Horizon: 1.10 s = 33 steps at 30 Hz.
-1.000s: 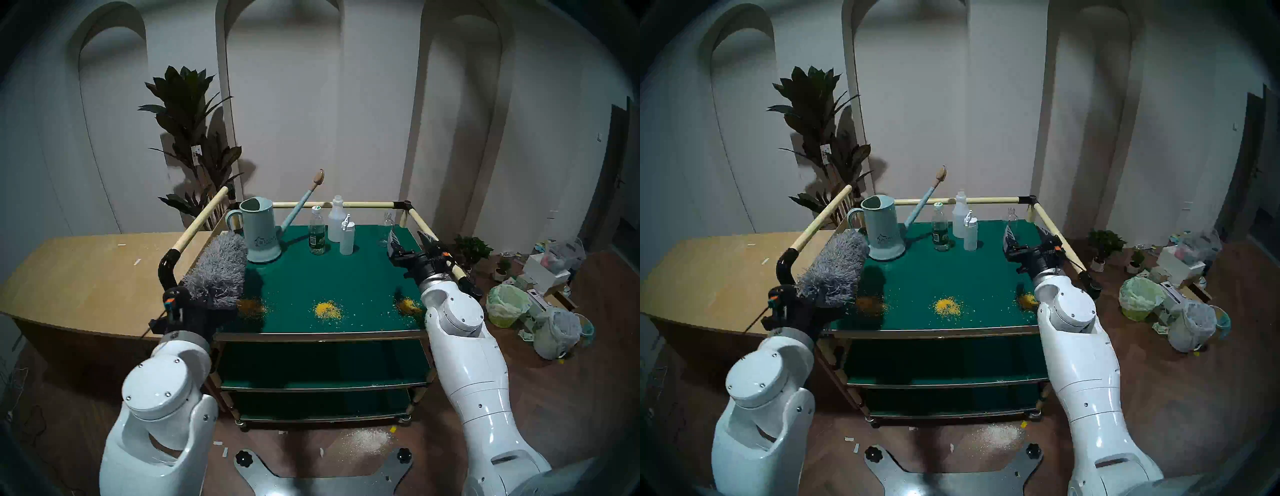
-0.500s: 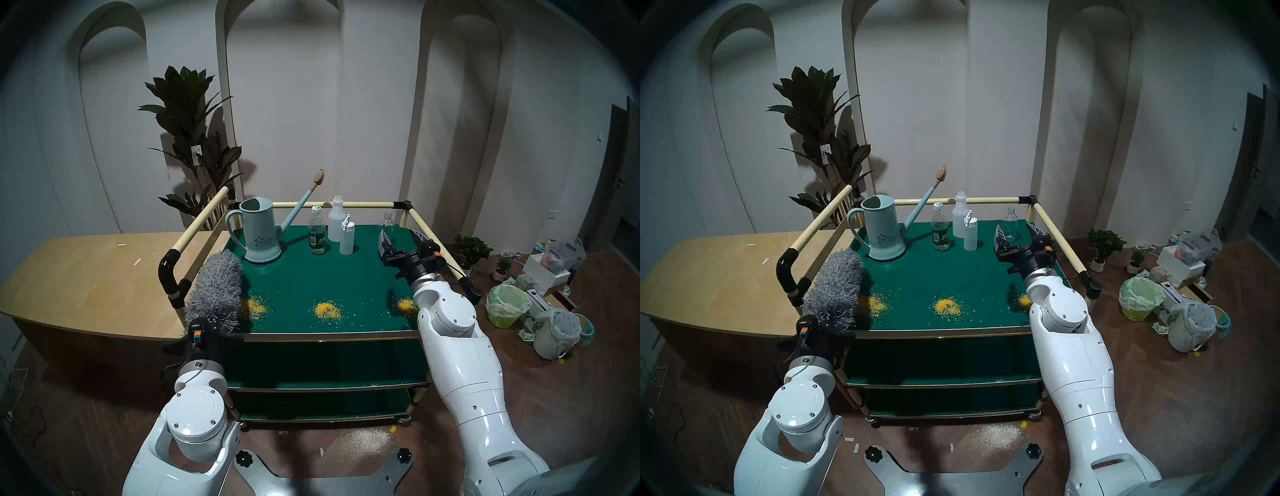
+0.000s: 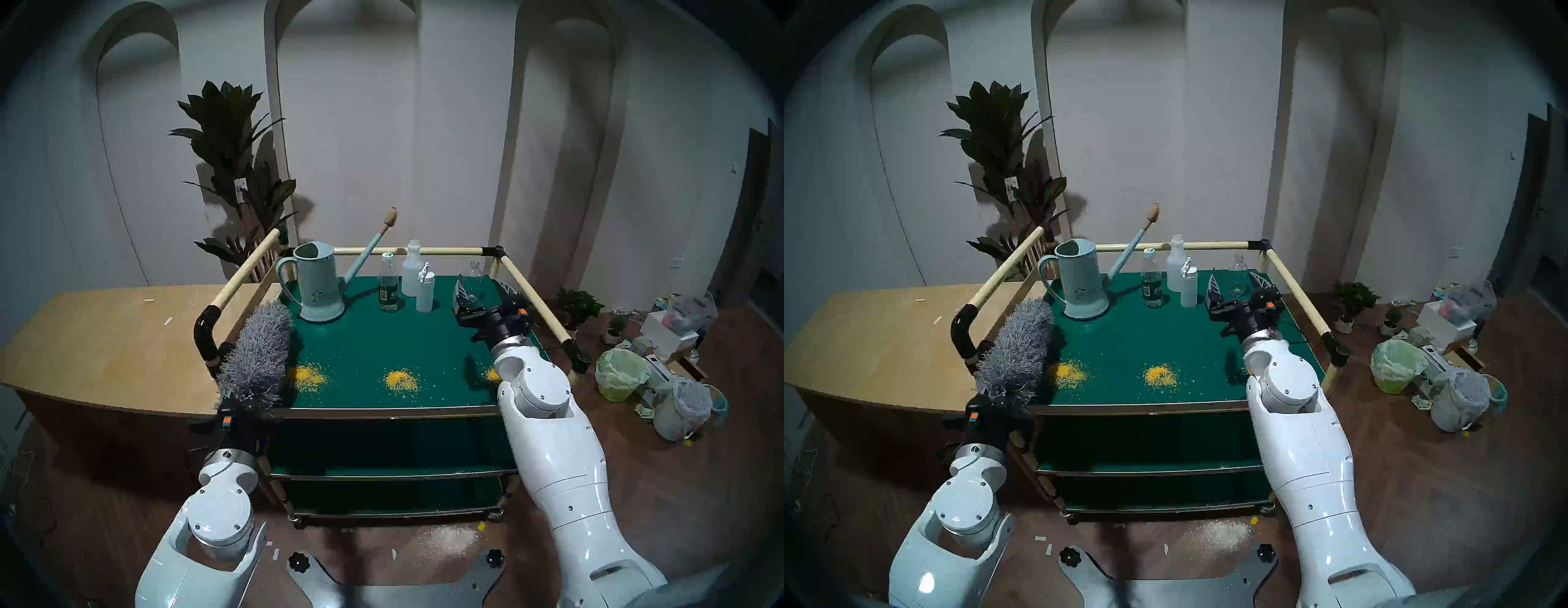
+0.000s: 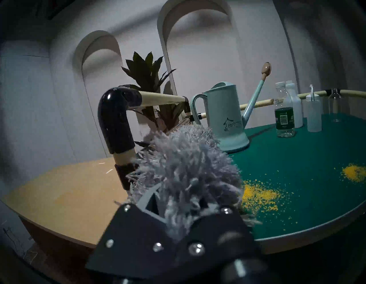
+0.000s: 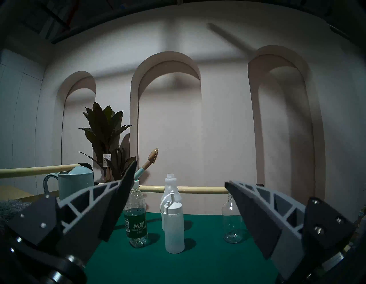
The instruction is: Dust the shelf with the duster
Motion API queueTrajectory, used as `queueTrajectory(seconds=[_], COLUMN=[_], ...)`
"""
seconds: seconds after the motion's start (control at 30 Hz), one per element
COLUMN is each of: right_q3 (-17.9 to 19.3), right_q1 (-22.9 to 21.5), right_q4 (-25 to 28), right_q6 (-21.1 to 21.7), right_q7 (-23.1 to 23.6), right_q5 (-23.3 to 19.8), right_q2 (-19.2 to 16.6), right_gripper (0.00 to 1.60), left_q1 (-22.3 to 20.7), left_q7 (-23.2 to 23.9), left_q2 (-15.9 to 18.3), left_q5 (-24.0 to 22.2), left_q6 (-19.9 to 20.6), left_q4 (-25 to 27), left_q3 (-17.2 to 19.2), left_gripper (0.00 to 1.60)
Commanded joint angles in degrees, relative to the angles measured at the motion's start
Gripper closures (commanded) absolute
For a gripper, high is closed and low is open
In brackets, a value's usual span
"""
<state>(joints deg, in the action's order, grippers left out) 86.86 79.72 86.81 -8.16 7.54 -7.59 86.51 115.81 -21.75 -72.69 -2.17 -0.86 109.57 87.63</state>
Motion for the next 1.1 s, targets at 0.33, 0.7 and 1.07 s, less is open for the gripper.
queueTrajectory(seconds=[0.33, 0.7, 1.07], right_q3=[-0.7, 0.6, 2.9], right_q1=[1.8, 2.7, 2.9], right_q4=[4.8, 6.3, 6.8], right_q6=[0.2, 0.8, 1.7], right_q7=[-3.7, -4.9, -5.2], right_q5=[1.7, 1.1, -1.2], right_q2=[1.2, 1.0, 0.6], right_gripper=[0.00, 0.00, 0.00], left_q1=[-6.8, -7.7, -9.1], left_q7=[3.9, 6.6, 8.1], left_q2=[1.5, 1.2, 1.8], left_q5=[-1.2, -3.9, -5.6], left_q6=[-14.9, -11.0, -2.9], left_q4=[-12.4, -12.5, -12.8], left_q3=[0.6, -0.5, -1.8], left_gripper=[1.60, 1.60, 1.60])
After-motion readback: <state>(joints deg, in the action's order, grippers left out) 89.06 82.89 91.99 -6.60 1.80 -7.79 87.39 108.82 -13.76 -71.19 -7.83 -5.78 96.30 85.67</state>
